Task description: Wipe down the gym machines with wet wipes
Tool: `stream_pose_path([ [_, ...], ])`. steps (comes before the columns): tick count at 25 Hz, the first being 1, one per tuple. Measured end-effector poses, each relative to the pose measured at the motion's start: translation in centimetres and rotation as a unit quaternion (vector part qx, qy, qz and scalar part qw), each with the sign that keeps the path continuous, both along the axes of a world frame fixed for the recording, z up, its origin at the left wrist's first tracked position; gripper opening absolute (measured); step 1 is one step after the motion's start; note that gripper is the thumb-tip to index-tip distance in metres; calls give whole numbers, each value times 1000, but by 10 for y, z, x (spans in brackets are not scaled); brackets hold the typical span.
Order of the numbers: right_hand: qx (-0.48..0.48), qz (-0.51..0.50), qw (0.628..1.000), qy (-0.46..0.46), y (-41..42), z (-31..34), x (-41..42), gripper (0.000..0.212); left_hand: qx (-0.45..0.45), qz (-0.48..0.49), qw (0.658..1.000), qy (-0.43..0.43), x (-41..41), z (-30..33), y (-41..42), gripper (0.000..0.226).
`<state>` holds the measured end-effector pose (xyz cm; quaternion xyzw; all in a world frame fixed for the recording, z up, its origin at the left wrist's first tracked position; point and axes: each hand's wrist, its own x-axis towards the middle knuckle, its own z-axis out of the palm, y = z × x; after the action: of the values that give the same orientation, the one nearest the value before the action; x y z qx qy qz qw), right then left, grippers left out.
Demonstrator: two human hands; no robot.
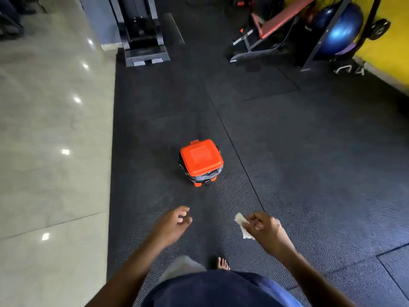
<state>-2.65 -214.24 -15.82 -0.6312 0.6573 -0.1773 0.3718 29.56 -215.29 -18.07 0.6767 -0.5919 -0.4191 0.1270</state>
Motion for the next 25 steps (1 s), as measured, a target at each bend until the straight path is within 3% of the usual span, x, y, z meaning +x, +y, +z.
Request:
stream_pose_path([
  [2,9,27,999,15,-67,8,16,10,-11,32,999,18,11,-2,-58,38],
  [5,2,46,998,38,-158,6,44,15,5,47,999,25,28,-16,-131,35],
  [15,13,22,999,36,-371,-7,137,40,88,-68,991,-68,124,-20,-373,49],
  [20,22,26,998,44,-428,-19,141,14,89,-78,991,-69,125,-17,-432,52],
  [25,35,71,995,61,-490,-39,130,36,108,-54,991,-64,118,-22,-457,48],
])
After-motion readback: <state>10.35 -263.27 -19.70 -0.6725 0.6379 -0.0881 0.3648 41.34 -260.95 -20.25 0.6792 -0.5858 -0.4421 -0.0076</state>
